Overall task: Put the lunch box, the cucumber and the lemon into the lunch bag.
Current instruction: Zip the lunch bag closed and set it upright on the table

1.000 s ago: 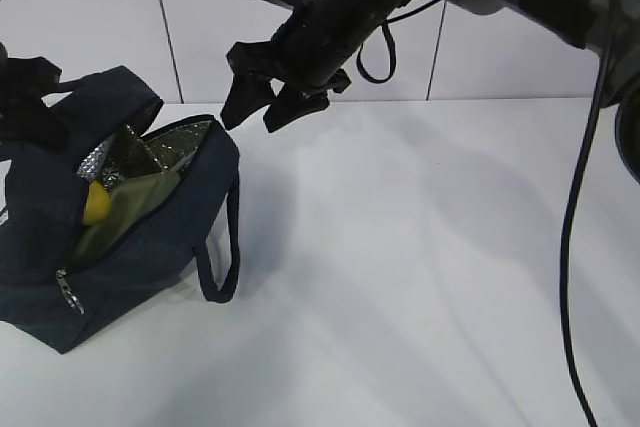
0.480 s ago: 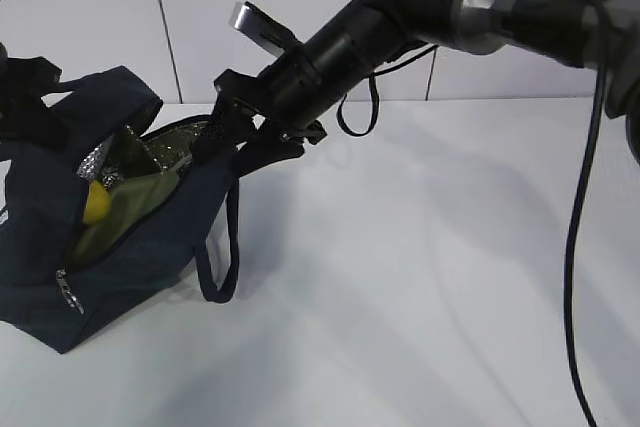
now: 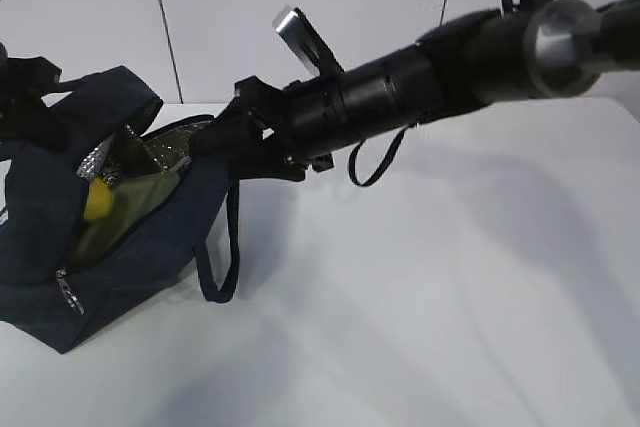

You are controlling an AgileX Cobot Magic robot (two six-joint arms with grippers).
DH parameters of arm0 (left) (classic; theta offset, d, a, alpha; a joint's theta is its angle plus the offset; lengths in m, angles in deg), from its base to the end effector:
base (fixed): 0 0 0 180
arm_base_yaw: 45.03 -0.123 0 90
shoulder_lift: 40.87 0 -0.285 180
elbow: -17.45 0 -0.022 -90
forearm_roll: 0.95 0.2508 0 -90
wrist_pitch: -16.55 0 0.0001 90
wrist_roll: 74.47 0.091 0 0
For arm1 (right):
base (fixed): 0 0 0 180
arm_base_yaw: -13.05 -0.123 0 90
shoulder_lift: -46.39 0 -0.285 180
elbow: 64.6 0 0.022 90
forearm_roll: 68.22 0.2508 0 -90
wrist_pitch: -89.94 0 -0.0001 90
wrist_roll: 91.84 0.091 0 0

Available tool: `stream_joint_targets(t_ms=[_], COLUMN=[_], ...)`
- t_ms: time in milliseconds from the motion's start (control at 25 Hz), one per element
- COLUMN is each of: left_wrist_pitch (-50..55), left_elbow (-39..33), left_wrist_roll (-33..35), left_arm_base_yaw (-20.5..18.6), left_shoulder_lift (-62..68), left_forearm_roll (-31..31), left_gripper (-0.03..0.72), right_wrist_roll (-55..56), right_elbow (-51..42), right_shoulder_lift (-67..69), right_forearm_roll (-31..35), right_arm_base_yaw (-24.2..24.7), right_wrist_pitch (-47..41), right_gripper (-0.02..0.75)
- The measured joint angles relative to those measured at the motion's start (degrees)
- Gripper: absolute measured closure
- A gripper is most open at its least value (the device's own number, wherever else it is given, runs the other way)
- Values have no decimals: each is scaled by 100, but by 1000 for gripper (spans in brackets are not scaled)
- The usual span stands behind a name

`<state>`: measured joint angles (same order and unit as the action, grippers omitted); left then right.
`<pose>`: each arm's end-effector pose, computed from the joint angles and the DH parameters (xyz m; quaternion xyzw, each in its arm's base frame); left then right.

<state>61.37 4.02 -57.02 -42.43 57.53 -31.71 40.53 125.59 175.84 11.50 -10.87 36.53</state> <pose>0.3201 -0.0474 0.2569 0.0202 0.9553 -0.1941 0.2221 0.3836 0.2488 0.2018 -0.1652 0.8252 0.5164 0.1585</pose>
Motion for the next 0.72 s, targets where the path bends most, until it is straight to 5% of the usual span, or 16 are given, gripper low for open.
stream_joint_targets(t_ms=[120, 240, 720], left_wrist_pitch=[0, 0, -11], left_elbow=[0, 0, 0], left_wrist_roll=[0, 0, 0], left_arm_base_yaw=[0, -9, -9], left_shoulder_lift=[0, 0, 0], left_forearm_roll=[0, 0, 0], left_gripper=[691, 691, 691], right_wrist_roll=[-1128, -1699, -1998], right_elbow=[-880, -1448, -1605], right_shoulder_lift=[-15, -15, -15], right_forearm_roll=[1471, 2077, 2297], right_arm_base_yaw=[0, 0, 0], right_wrist_pitch=[155, 191, 315], right_gripper=[277, 277, 305])
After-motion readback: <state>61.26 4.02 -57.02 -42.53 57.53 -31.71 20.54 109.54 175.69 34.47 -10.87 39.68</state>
